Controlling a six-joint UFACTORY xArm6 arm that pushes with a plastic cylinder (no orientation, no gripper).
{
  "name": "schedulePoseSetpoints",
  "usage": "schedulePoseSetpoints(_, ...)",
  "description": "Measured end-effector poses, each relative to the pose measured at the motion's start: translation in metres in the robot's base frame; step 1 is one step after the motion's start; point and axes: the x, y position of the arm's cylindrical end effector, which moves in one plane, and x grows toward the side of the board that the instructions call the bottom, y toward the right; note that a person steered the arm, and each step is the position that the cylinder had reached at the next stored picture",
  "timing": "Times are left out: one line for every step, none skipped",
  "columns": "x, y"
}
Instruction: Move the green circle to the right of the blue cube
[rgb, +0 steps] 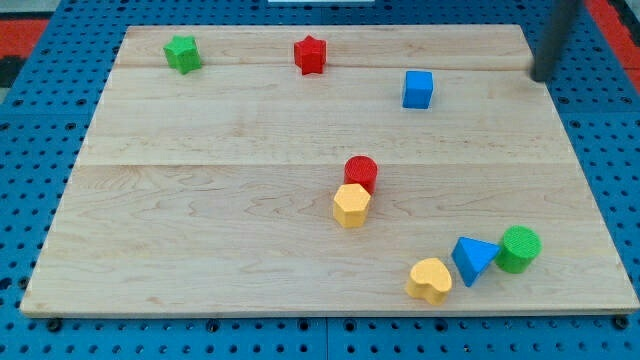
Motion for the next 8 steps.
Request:
schedulePoseSetpoints(0.129, 0.010)
schedulePoseSetpoints(0.246, 0.005)
schedulePoseSetpoints(0.243, -0.069)
schedulePoseSetpoints(0.191, -0.131)
schedulePoseSetpoints(0.210, -0.147)
schedulePoseSetpoints(0.192, -0.197)
schedulePoseSetpoints(0.135, -0.228)
schedulePoseSetpoints(0.090, -0.229)
